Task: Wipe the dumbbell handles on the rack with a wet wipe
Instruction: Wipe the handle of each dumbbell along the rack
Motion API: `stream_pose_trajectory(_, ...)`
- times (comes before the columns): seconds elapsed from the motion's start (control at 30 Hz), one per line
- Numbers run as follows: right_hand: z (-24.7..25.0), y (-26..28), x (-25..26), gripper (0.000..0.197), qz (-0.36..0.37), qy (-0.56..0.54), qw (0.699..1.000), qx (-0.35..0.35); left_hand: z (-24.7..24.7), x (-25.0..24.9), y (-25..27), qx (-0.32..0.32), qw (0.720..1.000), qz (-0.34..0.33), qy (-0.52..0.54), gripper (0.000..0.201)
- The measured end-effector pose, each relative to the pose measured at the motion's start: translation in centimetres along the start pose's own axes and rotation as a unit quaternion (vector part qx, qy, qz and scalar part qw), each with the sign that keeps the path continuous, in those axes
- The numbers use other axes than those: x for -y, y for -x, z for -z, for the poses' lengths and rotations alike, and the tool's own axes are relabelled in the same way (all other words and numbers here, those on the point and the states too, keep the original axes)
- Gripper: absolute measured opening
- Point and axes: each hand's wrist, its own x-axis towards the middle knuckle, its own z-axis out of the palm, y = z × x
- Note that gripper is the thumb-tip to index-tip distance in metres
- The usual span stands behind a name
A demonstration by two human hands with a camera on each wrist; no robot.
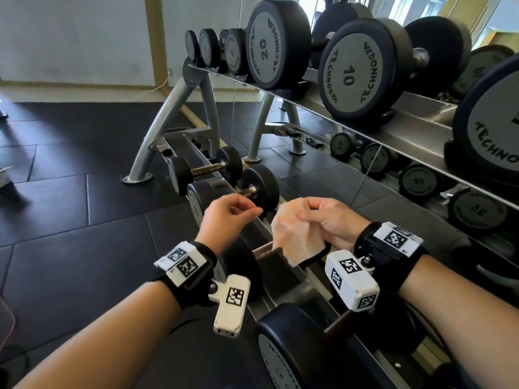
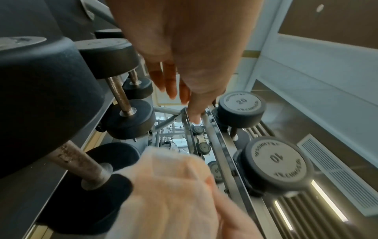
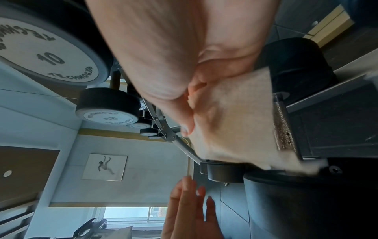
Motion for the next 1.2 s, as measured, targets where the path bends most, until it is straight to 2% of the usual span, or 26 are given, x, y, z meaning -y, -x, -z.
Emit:
stream_pose_trajectory(0.1,-0.8,-0.1,0.2,0.019,0.012,0.004,1.0,0.0,-1.4,-0.7,1.3,0.104,0.993,0.045,0.039,0.021)
stream_pose_trajectory(0.2,-1.4,0.0,0.3,0.017,0.025,0.007,1.0,0.006,-2.1,-1.2,1.8,0.156,0.969,0.118,0.152,0.023)
stream_pose_trajectory(0.27,-1.3,0.1,0.3,0.015,0.033,0.03,0.999,-0.012,-2.2,-1.2,1.7,0.161,0.962,0.132,0.178,0.025)
stream_pose_trajectory(0.4,0.1,-0.1,0.3,0.005,0.075,0.155,0.98,-0.1,-2.1,-1.2,1.3,0.146,0.967,0.139,0.156,0.022)
stream_pose_trajectory(0.57,1.0,-0.9,-0.2,0.025,0.103,0.29,0.94,-0.15,-1.9,-1.3,1.0,0.16,0.972,0.134,0.111,0.017)
stream_pose_trajectory(0.63,1.0,-0.9,-0.3,0.043,0.134,0.343,0.923,-0.11,-2.0,-1.4,0.9,0.163,0.976,0.119,0.075,0.015)
stream_pose_trajectory(0.7,0.8,-0.8,-0.2,0.054,0.14,0.354,0.925,-0.008,-2.1,-1.3,0.8,0.168,0.981,0.089,0.027,0.017)
stream_pose_trajectory(0.77,0.3,-1.0,-0.4,0.056,0.095,0.367,0.922,0.074,-2.0,-1.2,0.7,0.178,0.982,0.068,0.001,0.019)
stream_pose_trajectory(0.8,0.0,-1.1,-0.5,0.054,0.067,0.371,0.921,0.093,-1.9,-1.2,0.6,0.183,0.981,0.062,-0.011,0.019)
stream_pose_trajectory(0.87,-0.4,-1.4,-1.0,0.036,0.031,0.372,0.923,0.098,-2.0,-1.1,0.4,0.169,0.983,0.066,-0.029,0.02)
stream_pose_trajectory(0.93,-0.4,-1.6,-1.5,0.016,0.031,0.371,0.924,0.086,-2.2,-0.8,0.2,0.101,0.991,0.09,-0.002,0.027)
stream_pose_trajectory(1.0,-0.1,-1.6,-2.0,0.007,0.034,0.304,0.95,0.07,-1.9,-0.3,-0.1,0.004,0.997,0.077,0.026,0.032)
stream_pose_trajectory(1.07,0.3,-1.7,-2.3,0.007,0.017,0.204,0.977,0.054,-1.4,0.2,-0.1,-0.055,0.998,0.026,0.002,0.021)
stream_pose_trajectory(1.13,0.6,-1.8,-2.4,0.006,0.0,0.143,0.989,0.047,-1.1,0.5,0.1,-0.039,0.999,-0.007,-0.01,0.009)
stream_pose_trajectory(1.2,0.6,-2.0,-2.3,0.007,-0.005,0.11,0.993,0.04,-1.3,0.5,0.5,0.008,1.0,0.001,-0.007,0.008)
